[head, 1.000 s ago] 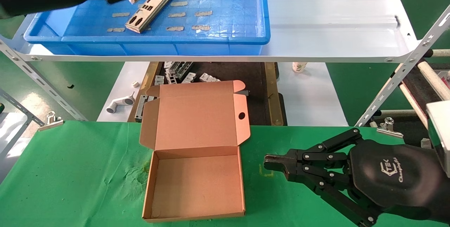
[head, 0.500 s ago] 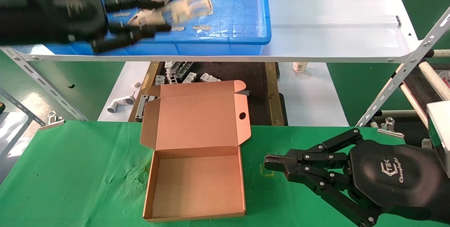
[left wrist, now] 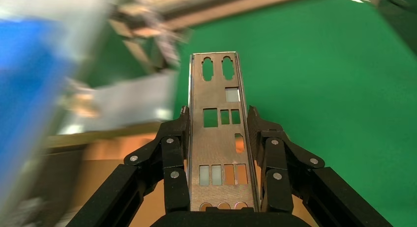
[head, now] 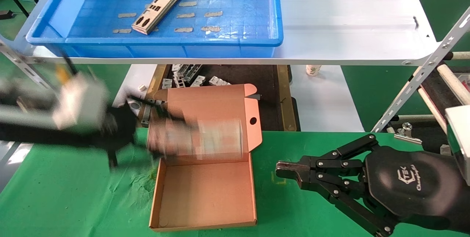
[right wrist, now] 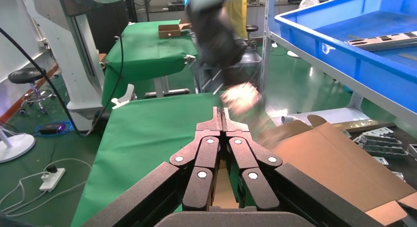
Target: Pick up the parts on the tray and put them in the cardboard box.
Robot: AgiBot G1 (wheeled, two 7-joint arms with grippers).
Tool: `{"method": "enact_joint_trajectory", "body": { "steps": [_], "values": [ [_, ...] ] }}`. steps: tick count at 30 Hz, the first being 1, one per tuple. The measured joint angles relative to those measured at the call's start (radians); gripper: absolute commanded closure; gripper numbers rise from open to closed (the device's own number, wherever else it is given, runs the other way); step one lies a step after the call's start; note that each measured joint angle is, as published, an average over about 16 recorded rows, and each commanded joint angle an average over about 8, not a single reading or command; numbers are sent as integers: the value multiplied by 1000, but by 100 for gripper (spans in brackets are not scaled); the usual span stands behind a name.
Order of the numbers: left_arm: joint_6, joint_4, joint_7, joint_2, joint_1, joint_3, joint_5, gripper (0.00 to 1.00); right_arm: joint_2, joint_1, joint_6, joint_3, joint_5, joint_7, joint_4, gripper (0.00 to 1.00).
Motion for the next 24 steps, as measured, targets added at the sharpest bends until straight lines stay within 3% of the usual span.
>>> {"method": "enact_joint_trajectory", "body": {
  "steps": [11, 24],
  "values": [
    [-29, 51, 49, 54, 58, 180, 8, 100, 0, 0, 0, 0, 0, 0, 0, 100],
    [-146, 236, 157, 178, 127, 232, 59, 100, 0, 0, 0, -1, 0, 0, 0, 100]
  ]
}}
